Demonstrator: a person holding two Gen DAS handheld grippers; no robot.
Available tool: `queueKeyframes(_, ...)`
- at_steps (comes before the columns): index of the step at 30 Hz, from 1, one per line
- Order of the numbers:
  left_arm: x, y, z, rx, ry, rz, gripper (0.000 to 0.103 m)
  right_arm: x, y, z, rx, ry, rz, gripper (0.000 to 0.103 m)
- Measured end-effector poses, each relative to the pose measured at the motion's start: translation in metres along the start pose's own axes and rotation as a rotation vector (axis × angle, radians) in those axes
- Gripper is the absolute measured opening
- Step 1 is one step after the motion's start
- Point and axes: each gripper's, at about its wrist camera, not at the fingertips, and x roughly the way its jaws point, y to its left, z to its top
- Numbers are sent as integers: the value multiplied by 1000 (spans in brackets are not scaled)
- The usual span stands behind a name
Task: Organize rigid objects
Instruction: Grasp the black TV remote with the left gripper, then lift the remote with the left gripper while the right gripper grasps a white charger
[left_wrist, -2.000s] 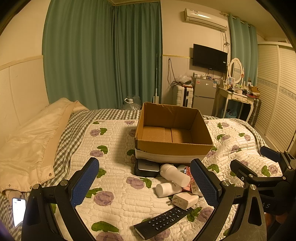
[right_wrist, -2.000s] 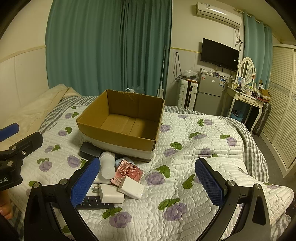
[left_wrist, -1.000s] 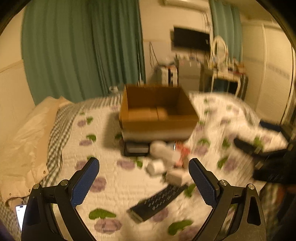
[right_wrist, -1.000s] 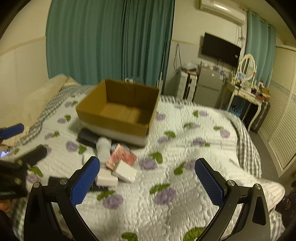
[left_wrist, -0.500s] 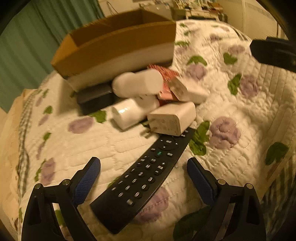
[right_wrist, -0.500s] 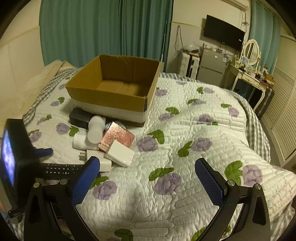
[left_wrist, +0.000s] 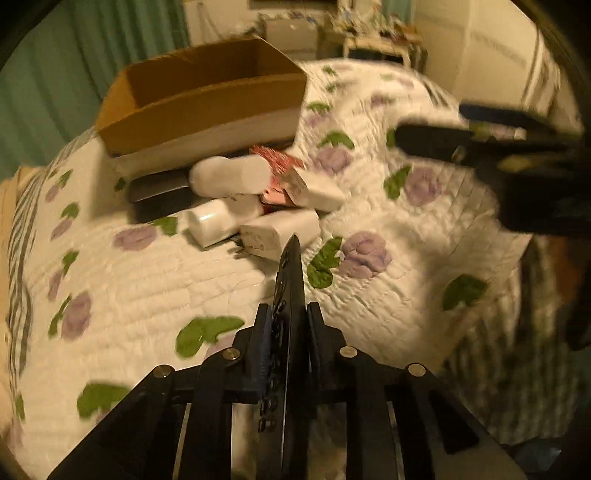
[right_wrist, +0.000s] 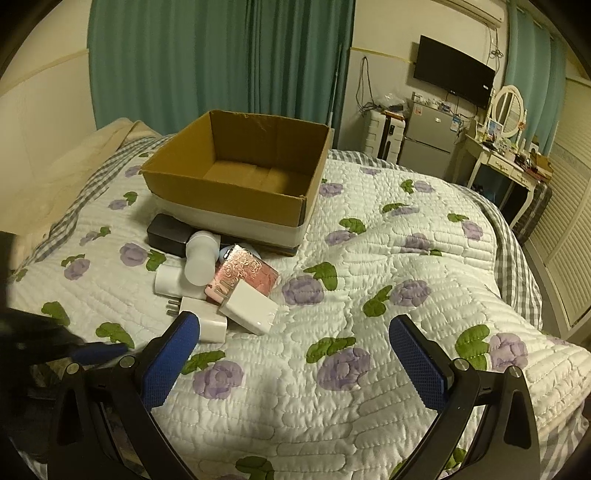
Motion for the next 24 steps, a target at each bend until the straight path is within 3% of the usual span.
queueKeyframes(7,-38,25,9,-158,-114,72,18,5,7,-2,-37,1,16,103)
queueKeyframes(14,-32,48,35,-244,-196,187,18,36,34,-10,-56,98,98,103)
queueKeyframes(24,-17,65,29,-279,-205,151,18,94,66,-18,-31,258,223,99)
